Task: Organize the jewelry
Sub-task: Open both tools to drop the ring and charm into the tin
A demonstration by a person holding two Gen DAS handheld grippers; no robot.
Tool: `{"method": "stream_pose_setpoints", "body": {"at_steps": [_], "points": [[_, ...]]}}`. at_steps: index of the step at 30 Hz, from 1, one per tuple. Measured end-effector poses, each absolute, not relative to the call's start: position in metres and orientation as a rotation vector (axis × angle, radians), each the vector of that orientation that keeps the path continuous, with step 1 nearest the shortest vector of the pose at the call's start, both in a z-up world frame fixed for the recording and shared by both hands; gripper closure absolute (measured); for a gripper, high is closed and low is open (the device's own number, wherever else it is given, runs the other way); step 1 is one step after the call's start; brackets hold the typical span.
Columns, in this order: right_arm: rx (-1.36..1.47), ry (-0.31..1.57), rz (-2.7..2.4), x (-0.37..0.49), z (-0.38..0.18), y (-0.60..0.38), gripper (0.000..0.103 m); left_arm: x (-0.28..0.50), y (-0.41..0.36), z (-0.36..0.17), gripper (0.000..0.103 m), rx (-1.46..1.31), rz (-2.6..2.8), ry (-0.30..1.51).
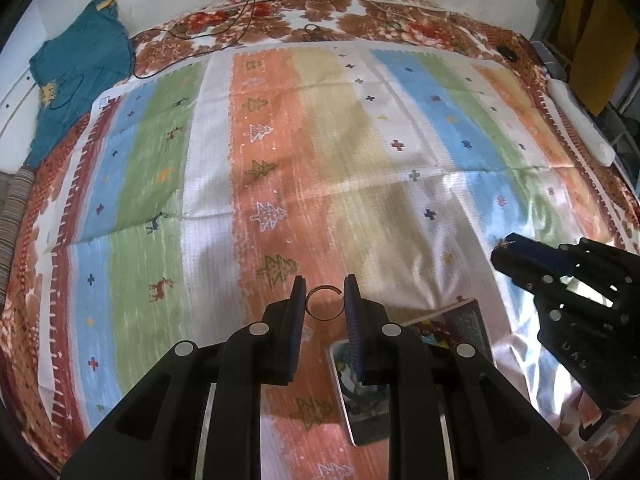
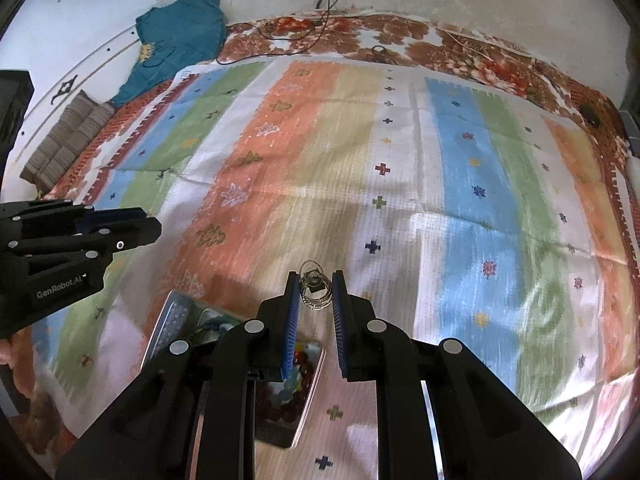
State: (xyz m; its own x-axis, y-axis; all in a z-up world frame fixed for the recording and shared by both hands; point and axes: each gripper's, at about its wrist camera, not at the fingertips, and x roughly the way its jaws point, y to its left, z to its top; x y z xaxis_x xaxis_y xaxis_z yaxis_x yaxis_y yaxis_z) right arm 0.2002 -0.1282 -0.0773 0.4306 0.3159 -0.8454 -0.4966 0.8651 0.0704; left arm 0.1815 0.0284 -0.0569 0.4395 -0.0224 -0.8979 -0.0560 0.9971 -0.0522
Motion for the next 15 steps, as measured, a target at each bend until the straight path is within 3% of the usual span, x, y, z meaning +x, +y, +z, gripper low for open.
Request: {"method": "stream_pose_setpoints", "body": {"at_steps": [15], "points": [[-0.205,0.968,0.576,0.15,-0.061,-0.138,0.086,0.137,-0.005,-0.034,0.084,-0.092,-0.059,1.059]]}}
